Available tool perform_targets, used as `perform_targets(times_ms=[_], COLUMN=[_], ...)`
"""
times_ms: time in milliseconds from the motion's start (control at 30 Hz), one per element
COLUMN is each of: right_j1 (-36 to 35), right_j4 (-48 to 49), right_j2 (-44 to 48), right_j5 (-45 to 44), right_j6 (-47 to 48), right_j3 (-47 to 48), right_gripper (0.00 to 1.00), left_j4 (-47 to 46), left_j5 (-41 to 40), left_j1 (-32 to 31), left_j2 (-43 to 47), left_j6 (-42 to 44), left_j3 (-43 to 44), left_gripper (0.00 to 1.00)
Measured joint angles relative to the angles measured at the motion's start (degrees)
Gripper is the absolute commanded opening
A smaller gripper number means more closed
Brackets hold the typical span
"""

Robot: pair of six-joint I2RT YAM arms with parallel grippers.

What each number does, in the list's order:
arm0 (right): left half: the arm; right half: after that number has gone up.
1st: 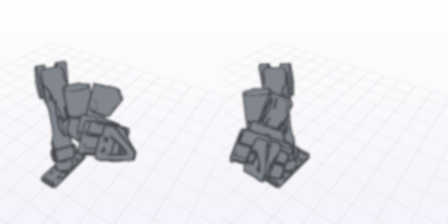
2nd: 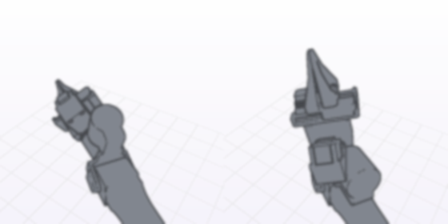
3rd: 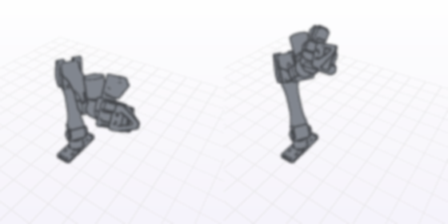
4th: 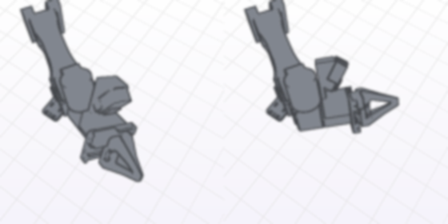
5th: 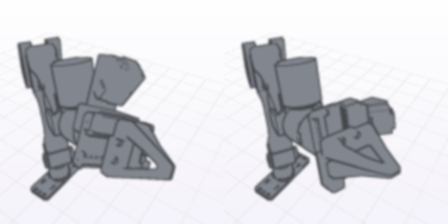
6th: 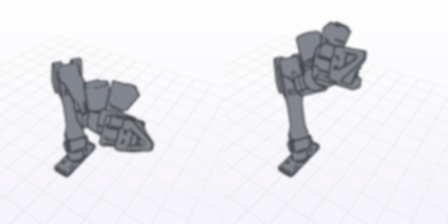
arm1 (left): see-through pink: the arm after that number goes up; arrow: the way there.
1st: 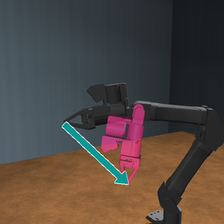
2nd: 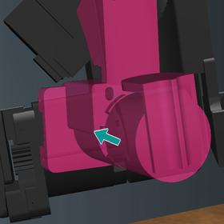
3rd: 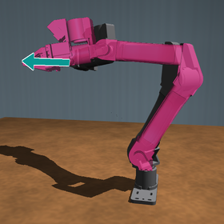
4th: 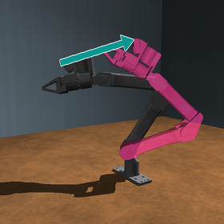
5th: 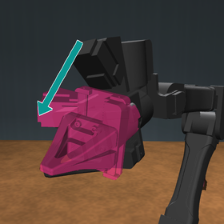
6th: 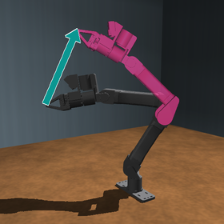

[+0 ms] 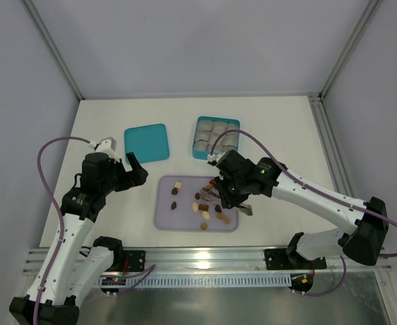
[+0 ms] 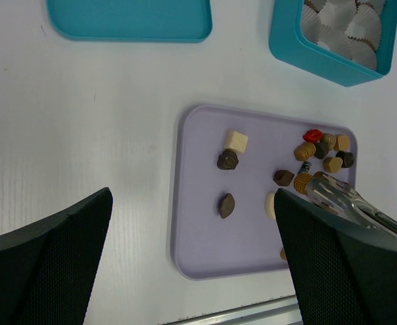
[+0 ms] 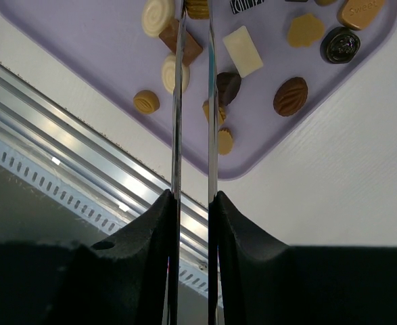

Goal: Pack the chocolate

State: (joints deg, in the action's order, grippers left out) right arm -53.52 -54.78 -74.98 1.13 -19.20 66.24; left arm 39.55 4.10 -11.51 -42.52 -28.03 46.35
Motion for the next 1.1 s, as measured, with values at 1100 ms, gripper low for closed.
perform_targets(times_ms=[1100], right_j1=[0.00], right_j4=[0.61], right_j2=[-1.92], right_j5=[-0.20], right_j6=[0.76], right_j3=[-1.27], right_gripper=[0.37], left_j4=[0.02], left_j5=[-0.09], left_j1=[-0.74], left_j2=[0.00], left_j6=[0.00], left_j3=[0.00], left_gripper=[1.00])
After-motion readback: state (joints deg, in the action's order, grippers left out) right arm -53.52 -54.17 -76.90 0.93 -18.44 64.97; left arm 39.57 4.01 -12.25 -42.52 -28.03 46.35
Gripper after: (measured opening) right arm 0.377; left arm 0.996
